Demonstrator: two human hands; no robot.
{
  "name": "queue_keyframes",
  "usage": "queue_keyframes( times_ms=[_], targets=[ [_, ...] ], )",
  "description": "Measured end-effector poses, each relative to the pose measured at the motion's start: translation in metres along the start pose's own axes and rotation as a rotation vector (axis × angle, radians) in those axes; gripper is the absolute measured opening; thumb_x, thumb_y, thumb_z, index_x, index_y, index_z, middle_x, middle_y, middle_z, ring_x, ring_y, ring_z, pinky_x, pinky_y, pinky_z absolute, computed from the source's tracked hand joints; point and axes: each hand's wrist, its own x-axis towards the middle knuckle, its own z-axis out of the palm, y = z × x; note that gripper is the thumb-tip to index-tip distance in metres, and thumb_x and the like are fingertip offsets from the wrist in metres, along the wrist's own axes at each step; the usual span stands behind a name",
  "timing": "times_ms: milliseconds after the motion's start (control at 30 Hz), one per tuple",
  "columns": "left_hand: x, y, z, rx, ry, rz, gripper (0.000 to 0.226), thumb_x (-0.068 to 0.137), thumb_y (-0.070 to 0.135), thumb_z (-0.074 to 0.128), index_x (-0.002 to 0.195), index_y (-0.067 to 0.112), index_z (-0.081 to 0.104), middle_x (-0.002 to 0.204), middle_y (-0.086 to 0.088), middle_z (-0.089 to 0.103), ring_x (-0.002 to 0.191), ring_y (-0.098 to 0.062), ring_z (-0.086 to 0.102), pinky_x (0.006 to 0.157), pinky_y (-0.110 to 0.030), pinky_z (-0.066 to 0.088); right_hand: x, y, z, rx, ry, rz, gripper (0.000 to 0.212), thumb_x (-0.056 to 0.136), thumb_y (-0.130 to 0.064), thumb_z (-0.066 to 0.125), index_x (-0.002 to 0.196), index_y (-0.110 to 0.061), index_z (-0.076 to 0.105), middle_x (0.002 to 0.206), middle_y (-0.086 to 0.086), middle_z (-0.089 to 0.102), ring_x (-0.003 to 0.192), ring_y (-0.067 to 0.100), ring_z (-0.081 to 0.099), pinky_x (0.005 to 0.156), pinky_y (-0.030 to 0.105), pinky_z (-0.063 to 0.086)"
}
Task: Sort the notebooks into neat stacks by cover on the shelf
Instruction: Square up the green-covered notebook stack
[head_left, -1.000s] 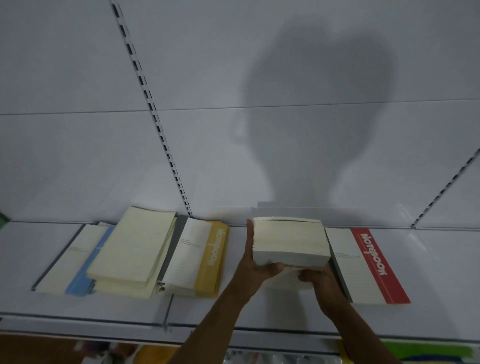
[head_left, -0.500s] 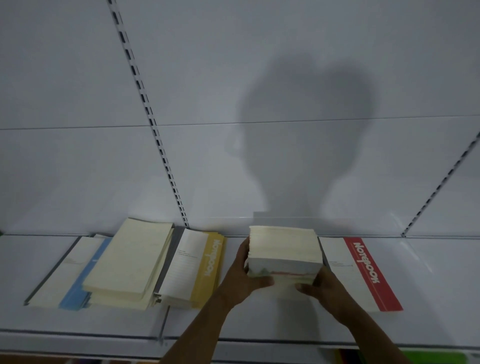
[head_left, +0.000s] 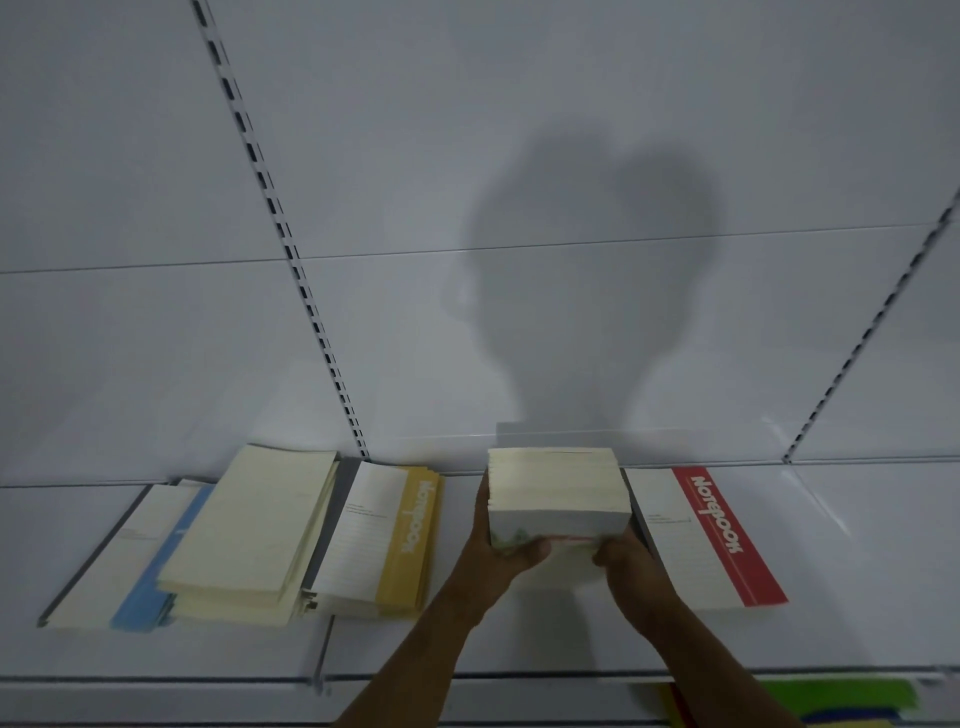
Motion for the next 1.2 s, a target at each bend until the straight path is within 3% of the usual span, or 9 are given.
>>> queue_keyframes(
  times_ms=[267,400,500,633,733,833,933,1100,1200],
  targets=[
    [0.003,-0.006,0.000,0.037,-0.007,0.023,0.103,0.063,0.021,0.089,0.146,0.014,0.029,0.134,-0.009,0.054,0.127,-0.027,0.050,0.098,-0.043,0.051,0.000,-0.011,0.011,0.014,0.012,-0.020,0.052,0.060,-0.007,0.055,0.112,-0.014,0.054,0.096,-0.001,0.067,0.092,0.013,0.063,0.068,0.021,0.054],
    [0.005,-0.008,0.001,0.008,0.012,0.053,0.094,0.067,0.002,0.083,0.143,0.015,0.030,0.134,-0.009,0.051,0.125,-0.022,0.050,0.089,-0.031,0.054,-0.003,-0.009,0.012,-0.026,0.006,-0.002,0.056,0.065,-0.010,0.054,0.120,-0.017,0.050,0.110,0.006,0.061,0.102,0.022,0.060,0.072,0.022,0.054],
    [0.009,0.000,0.002,-0.043,0.026,0.045,0.089,0.067,0.003,0.082,0.141,0.012,0.033,0.133,-0.015,0.051,0.124,-0.029,0.051,0.086,-0.031,0.054,0.000,-0.028,0.017,-0.090,0.036,0.014,0.053,0.058,-0.009,0.052,0.110,-0.018,0.052,0.101,0.005,0.059,0.095,0.022,0.058,0.063,0.018,0.051],
    [0.014,0.029,0.005,-0.050,0.016,-0.001,0.053,0.078,0.018,0.077,0.126,0.017,0.055,0.118,-0.005,0.068,0.111,-0.022,0.063,0.088,-0.033,0.054,0.018,-0.062,0.024,-0.136,0.093,0.160,0.035,0.059,-0.005,0.051,0.093,-0.012,0.057,0.085,0.006,0.059,0.079,0.020,0.055,0.062,0.028,0.044],
    [0.015,0.045,0.005,-0.030,-0.011,-0.216,0.023,0.086,0.031,0.069,0.107,0.021,0.067,0.099,0.000,0.074,0.091,-0.017,0.070,0.076,-0.030,0.056,0.036,-0.065,0.016,-0.190,0.136,0.402,0.023,0.065,-0.008,0.053,0.087,-0.002,0.058,0.084,0.018,0.060,0.077,0.032,0.056,0.069,0.031,0.046],
    [0.017,0.043,0.003,0.072,0.033,-0.513,0.040,0.079,0.053,0.069,0.094,0.016,0.068,0.087,-0.001,0.074,0.078,-0.017,0.070,0.068,-0.030,0.056,0.038,-0.054,0.006,-0.130,0.112,0.553,0.034,0.073,-0.008,0.053,0.105,0.000,0.060,0.098,0.024,0.066,0.088,0.038,0.061,0.079,0.043,0.052],
    [0.019,0.033,0.002,0.055,0.093,-0.676,0.060,0.069,0.064,0.071,0.098,0.011,0.067,0.093,-0.008,0.073,0.087,-0.025,0.069,0.079,-0.039,0.057,0.029,-0.037,0.002,-0.081,0.086,0.611,0.027,0.086,-0.013,0.060,0.110,-0.001,0.059,0.106,0.023,0.068,0.099,0.040,0.064,0.091,0.048,0.051],
    [0.030,0.019,-0.002,-0.079,0.147,-0.718,0.053,0.076,0.053,0.073,0.104,0.008,0.067,0.094,-0.011,0.073,0.085,-0.028,0.070,0.076,-0.040,0.058,0.027,-0.024,0.000,-0.008,0.077,0.618,0.032,0.088,-0.018,0.065,0.111,0.003,0.060,0.106,0.024,0.068,0.099,0.040,0.065,0.087,0.049,0.053],
    [0.042,0.010,0.002,0.052,0.206,-0.642,0.059,0.078,0.048,0.072,0.117,0.003,0.062,0.104,-0.013,0.070,0.090,-0.028,0.069,0.081,-0.040,0.058,0.034,-0.023,0.003,-0.005,0.148,0.588,0.030,0.087,-0.020,0.067,0.107,0.002,0.061,0.103,0.023,0.069,0.095,0.039,0.067,0.085,0.048,0.054]
  ],
)
